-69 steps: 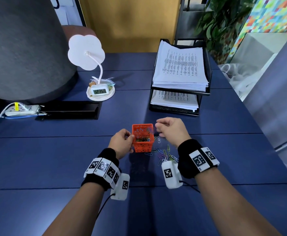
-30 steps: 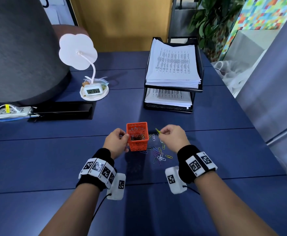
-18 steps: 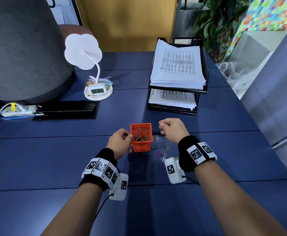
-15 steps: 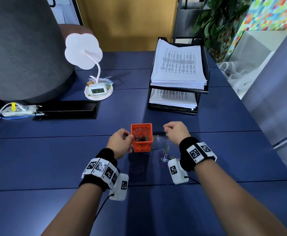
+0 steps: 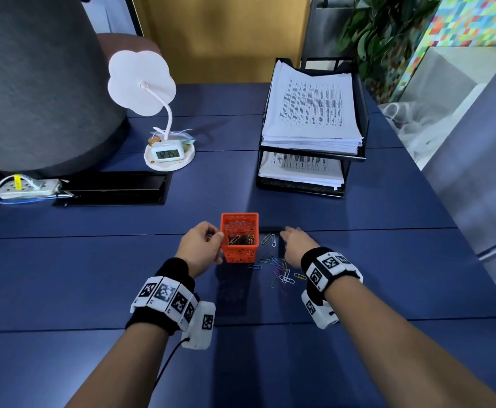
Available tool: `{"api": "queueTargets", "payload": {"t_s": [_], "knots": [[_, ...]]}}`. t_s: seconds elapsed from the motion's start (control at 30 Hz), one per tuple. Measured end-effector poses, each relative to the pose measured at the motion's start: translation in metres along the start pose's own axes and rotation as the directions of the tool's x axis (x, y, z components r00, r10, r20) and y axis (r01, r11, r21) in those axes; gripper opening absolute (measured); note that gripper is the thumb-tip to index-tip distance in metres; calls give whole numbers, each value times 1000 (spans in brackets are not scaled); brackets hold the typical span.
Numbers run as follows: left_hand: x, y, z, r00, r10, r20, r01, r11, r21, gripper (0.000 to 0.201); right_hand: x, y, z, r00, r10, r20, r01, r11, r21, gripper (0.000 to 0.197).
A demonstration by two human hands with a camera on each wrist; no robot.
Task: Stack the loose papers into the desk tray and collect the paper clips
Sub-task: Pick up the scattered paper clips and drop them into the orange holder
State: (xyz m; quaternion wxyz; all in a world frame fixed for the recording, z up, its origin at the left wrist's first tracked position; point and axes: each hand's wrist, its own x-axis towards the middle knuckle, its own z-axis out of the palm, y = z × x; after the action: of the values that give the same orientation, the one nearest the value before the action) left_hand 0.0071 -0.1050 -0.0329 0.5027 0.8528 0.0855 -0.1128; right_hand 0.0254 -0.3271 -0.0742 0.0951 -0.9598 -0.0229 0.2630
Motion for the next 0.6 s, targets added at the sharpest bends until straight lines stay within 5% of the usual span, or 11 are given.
{"api": "queueTargets", "payload": {"t_s": [0.13, 0.3, 0.6], "knots": [[1, 1, 1, 1000, 7, -3, -7, 1000, 3, 16, -8, 6, 7, 999, -52, -16, 50, 995, -84, 45], [1, 3, 3, 1000, 5, -8, -5, 1000, 13, 17, -24, 6, 18, 978, 1, -210, -33, 989, -147, 33], [-3, 6, 5, 1000, -6, 3, 6, 1000, -7, 17, -35, 5, 15, 961, 218, -172, -170, 952, 254, 25]]}}
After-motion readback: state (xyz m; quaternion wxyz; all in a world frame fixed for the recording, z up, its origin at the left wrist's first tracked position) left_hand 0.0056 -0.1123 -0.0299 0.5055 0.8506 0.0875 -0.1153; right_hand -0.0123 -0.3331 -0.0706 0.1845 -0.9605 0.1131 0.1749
